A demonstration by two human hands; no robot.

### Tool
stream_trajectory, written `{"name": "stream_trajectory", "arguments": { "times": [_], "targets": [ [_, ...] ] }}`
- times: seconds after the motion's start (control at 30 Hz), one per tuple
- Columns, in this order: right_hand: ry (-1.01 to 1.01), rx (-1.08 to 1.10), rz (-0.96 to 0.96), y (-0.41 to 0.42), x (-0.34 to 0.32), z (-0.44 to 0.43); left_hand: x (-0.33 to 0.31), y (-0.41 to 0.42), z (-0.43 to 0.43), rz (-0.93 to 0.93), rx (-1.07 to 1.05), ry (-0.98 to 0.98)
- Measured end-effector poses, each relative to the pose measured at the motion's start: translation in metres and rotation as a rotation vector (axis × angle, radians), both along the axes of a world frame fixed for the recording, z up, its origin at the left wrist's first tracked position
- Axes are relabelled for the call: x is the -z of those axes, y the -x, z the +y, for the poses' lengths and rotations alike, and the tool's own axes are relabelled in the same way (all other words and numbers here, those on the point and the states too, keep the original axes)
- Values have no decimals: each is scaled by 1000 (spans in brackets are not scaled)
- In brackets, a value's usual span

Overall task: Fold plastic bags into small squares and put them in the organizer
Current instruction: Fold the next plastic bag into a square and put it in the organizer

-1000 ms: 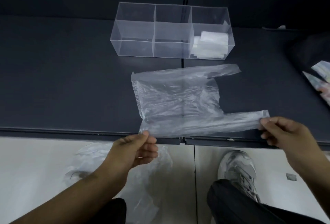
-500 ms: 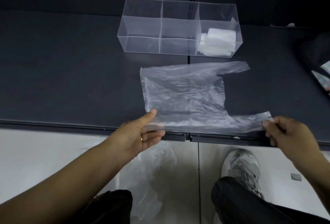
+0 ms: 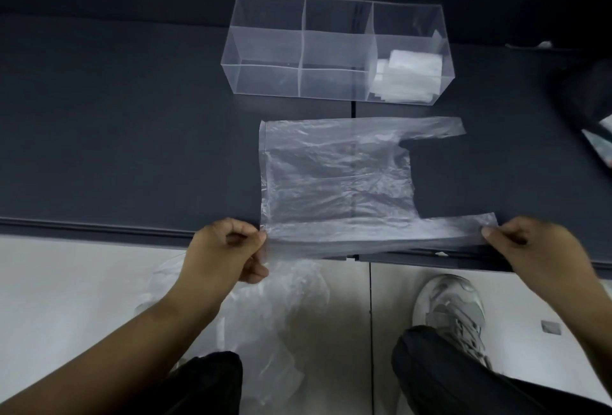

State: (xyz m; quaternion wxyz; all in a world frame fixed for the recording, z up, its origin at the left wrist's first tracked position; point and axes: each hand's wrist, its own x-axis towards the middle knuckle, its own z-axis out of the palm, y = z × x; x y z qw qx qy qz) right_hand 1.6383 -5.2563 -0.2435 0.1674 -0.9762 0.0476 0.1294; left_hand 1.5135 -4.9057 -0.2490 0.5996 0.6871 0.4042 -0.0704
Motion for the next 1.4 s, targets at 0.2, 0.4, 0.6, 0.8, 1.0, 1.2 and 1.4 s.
{"name": "stream_trajectory", "arguments": {
  "times": [0.2, 0.4, 0.6, 0.8, 1.0, 1.2, 1.4],
  "targets": [
    [-82, -178, -391, -4, -22, 56, -13, -15, -1, -303, 344, -846],
    [-193, -756, -205, -10, 0, 179, 16, -80, -3, -259, 668, -901],
    [129, -638, -195, -52, 43, 163, 42, -97, 22, -107, 900, -1145],
    [227, -197, -179, -90, 46, 59, 39, -98, 27, -27, 961, -1186],
    [60, -282, -392, -46, 19, 79, 19, -58, 15, -505, 1019, -1178],
    [-104, -939, -188, 57, 26, 167, 45, 9, 13, -439, 1297, -1383],
    [212, -688, -186, 13, 44, 111, 57, 11, 14, -440, 1222, -1395]
  ]
}}
